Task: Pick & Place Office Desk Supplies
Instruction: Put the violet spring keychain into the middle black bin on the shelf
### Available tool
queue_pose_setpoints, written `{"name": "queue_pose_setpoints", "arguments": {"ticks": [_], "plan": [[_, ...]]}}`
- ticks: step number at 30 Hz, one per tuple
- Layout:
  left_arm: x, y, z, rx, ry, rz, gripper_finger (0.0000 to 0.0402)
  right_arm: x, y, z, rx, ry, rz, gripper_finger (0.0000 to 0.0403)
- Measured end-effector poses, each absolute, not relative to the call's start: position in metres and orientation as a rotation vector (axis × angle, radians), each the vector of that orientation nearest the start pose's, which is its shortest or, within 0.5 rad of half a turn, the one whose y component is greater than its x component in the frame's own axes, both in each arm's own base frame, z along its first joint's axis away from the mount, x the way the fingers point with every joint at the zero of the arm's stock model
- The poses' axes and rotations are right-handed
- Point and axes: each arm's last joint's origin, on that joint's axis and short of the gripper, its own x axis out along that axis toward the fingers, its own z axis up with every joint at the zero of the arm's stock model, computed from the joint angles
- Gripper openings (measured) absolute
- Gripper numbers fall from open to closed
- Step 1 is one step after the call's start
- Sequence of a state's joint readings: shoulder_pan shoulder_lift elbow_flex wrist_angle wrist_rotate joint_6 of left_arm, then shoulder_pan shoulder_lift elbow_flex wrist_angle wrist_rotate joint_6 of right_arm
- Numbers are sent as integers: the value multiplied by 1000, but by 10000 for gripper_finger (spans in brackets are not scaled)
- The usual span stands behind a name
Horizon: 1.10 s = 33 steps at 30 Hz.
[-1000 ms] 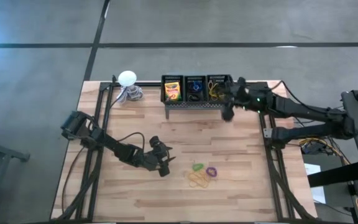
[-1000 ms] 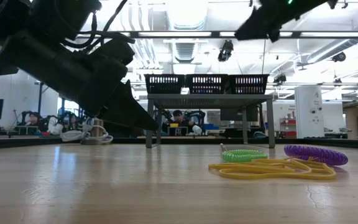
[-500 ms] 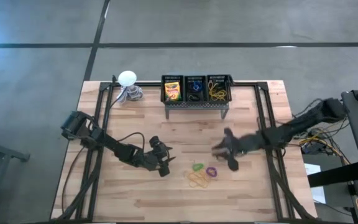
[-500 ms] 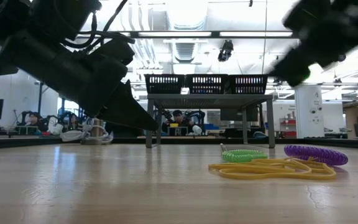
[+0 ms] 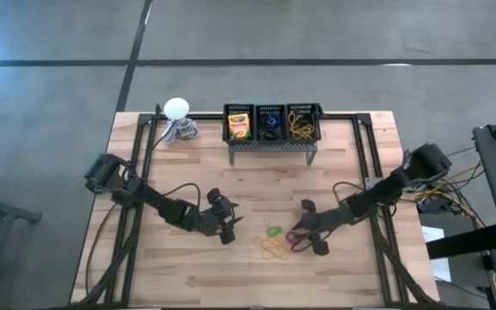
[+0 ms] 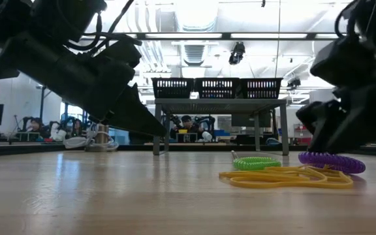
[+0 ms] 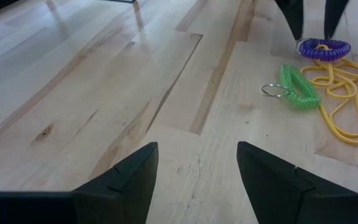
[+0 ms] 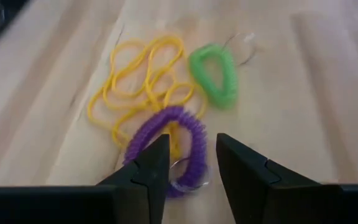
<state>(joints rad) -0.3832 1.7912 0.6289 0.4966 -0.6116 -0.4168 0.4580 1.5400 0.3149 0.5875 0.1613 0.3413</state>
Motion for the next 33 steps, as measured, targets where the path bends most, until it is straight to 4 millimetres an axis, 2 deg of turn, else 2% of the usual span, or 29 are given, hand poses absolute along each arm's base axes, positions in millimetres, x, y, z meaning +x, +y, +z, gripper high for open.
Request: {"name": "queue_pose_setpoints", "arguments": {"ticks": [9, 15, 18, 23, 28, 33], "plan": [[286, -97, 103, -82, 530, 337, 223, 234, 105, 99, 33, 846, 132, 89], [285, -97, 103, -82, 534, 339, 223, 239, 108, 105, 6, 887, 133, 38], [285, -97, 102, -81, 536, 339, 223, 234, 108, 114, 13, 911, 134, 26], [285, -97, 102, -79, 540, 340, 223, 224, 110, 129, 121, 917, 101, 32], [285, -97, 102, -78, 541, 341, 223, 216, 105, 123, 248, 905, 0, 52], [285, -97, 102, -79, 540, 340, 223, 215, 101, 114, 296, 924, -66, 85]]}}
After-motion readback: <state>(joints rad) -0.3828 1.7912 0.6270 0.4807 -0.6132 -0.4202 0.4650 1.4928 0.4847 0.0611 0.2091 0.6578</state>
